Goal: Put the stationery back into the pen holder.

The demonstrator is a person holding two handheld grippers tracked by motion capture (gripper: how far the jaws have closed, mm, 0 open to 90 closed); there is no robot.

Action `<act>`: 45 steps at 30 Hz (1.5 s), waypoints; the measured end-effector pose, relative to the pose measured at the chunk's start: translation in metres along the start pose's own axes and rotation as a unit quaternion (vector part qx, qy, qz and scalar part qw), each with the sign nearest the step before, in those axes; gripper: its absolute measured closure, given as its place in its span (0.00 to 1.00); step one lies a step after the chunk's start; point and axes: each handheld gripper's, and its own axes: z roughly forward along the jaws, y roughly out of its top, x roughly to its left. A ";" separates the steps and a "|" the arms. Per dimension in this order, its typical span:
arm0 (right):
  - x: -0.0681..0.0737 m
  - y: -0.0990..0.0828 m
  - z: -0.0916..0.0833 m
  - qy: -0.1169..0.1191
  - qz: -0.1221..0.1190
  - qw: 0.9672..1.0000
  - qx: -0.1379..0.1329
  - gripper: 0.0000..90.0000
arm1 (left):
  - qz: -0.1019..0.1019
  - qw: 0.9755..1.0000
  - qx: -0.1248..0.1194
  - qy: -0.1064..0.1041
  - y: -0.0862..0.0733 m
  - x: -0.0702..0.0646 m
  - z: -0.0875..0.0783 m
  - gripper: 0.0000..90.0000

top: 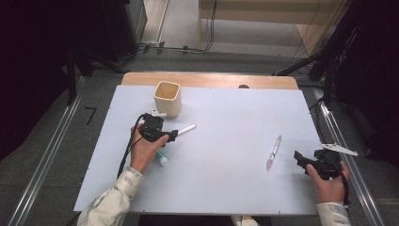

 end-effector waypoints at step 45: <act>0.000 0.000 0.000 0.000 -0.001 1.000 0.000 0.23 | 0.066 0.994 0.084 -0.032 0.008 0.000 0.006 0.35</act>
